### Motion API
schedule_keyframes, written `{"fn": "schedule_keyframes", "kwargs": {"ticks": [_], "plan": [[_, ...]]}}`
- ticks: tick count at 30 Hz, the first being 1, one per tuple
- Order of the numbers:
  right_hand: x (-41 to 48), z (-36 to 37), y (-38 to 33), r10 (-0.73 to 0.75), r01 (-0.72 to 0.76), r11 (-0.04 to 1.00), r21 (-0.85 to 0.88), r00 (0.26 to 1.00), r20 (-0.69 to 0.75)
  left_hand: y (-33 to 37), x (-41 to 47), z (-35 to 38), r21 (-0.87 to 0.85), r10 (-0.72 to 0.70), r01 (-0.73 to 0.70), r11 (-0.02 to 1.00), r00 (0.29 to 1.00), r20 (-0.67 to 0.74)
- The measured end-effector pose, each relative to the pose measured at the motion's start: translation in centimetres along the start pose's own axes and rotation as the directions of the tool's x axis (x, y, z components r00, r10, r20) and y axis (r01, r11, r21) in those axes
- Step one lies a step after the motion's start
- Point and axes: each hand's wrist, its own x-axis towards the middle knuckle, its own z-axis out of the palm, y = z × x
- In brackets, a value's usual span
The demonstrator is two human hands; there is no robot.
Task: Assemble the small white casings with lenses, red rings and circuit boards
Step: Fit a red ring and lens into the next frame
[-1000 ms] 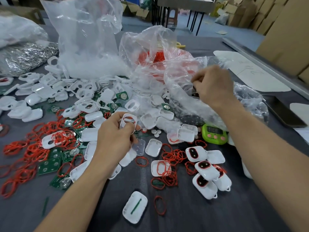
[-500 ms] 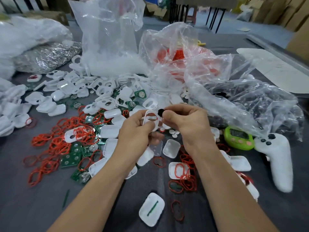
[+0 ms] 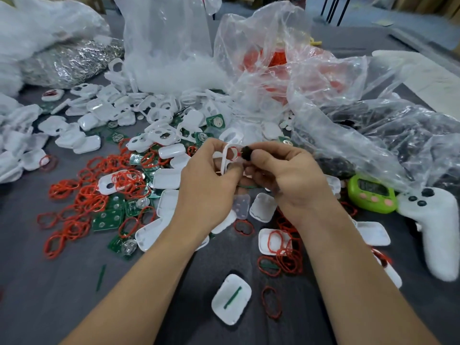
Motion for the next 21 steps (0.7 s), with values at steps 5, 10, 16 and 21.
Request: {"fn": "schedule_keyframes", "kwargs": {"ticks": [5,10,16,21], "plan": [[0.3,-0.8,0.2,0.113,-0.192,0.935,0.297,0.958,0.263,0.6,-0.5,0.2,0.107,0.137,-0.125,0.986,0.984,-0.111],[0.1,-0.9,0.4,0.060,-0.244,0.897,0.369,0.894,0.444,1.5,-0.7,0.1,0.086,0.140,-0.125,0.988,0.972,-0.189],[-0.2,-0.4,-0.1,0.103,-0.256,0.905,0.340,0.907,0.409,1.4,-0.7,0.2,0.146,0.146,-0.118,0.982,0.970,-0.192],[-0.2,0.4,-0.3,0.117,-0.121,0.985,0.120,0.992,0.036,0.7,-0.4,0.1,0.212,0.083,-0.049,0.976,0.984,-0.155]]}}
